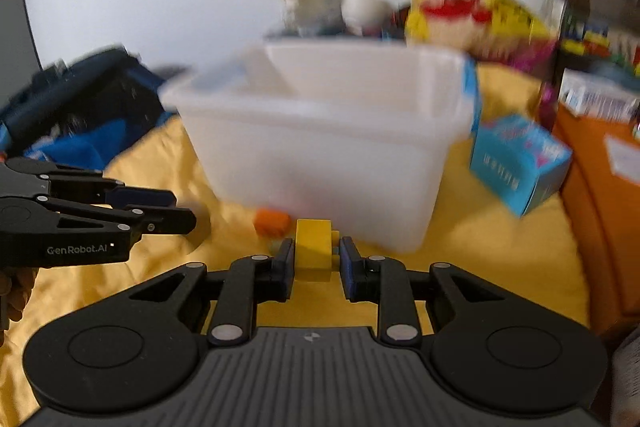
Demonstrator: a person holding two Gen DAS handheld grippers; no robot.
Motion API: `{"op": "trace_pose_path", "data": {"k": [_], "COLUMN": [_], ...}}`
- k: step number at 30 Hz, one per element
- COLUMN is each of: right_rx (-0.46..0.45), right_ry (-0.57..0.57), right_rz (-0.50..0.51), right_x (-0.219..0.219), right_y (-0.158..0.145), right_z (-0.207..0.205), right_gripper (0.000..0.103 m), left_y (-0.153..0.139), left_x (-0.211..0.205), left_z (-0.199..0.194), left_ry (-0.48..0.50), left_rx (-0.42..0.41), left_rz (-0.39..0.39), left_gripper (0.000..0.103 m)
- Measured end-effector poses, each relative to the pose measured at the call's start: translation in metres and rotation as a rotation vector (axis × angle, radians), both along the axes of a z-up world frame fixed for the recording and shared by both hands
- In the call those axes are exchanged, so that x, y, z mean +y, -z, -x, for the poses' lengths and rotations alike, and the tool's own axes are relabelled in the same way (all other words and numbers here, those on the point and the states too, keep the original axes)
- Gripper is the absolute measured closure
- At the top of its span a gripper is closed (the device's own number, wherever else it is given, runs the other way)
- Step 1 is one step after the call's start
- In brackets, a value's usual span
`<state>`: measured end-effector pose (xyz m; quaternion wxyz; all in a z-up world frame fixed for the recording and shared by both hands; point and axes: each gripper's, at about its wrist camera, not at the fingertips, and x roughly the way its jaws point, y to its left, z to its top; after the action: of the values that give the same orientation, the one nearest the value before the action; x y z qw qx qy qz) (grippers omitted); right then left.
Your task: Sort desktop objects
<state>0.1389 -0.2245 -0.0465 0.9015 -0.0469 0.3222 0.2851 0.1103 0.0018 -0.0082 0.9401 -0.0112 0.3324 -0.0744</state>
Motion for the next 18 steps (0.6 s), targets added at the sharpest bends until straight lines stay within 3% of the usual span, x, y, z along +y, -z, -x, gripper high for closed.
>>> {"op": "trace_pose_path", "data": {"k": [8,9,16,18], "right_rx": [-0.088,-0.101,-0.162,-0.170], "right_ry": [0.023,0.025,0.010,0.008], "right_rz": [-0.067,-0.073,-0.084,-0.085], "right_x": [-0.007,-0.006,0.000,0.001], "right_y": [-0.060,-0.067,-0.093,-0.097], "right_z": [-0.011,-0.013,-0.022,-0.025], "right_gripper": [0.077,0.077,0.077,0.077], "left_y": [-0.055,-0.060,-0.092,-0.095], "left_x": [0.022,0.025,0.022,0.021], "left_z": [0.004,0.002,-0.016,-0.017], "left_ry": [-0.037,-0.045,-0.022,-0.018], "left_rx": [-0.083,-0.090,-0.133,-0.138], "left_rz": [-0.003,0.005,-0.025,-0.028], "left_gripper": [0.074,0.093,0.094,0.089]}}
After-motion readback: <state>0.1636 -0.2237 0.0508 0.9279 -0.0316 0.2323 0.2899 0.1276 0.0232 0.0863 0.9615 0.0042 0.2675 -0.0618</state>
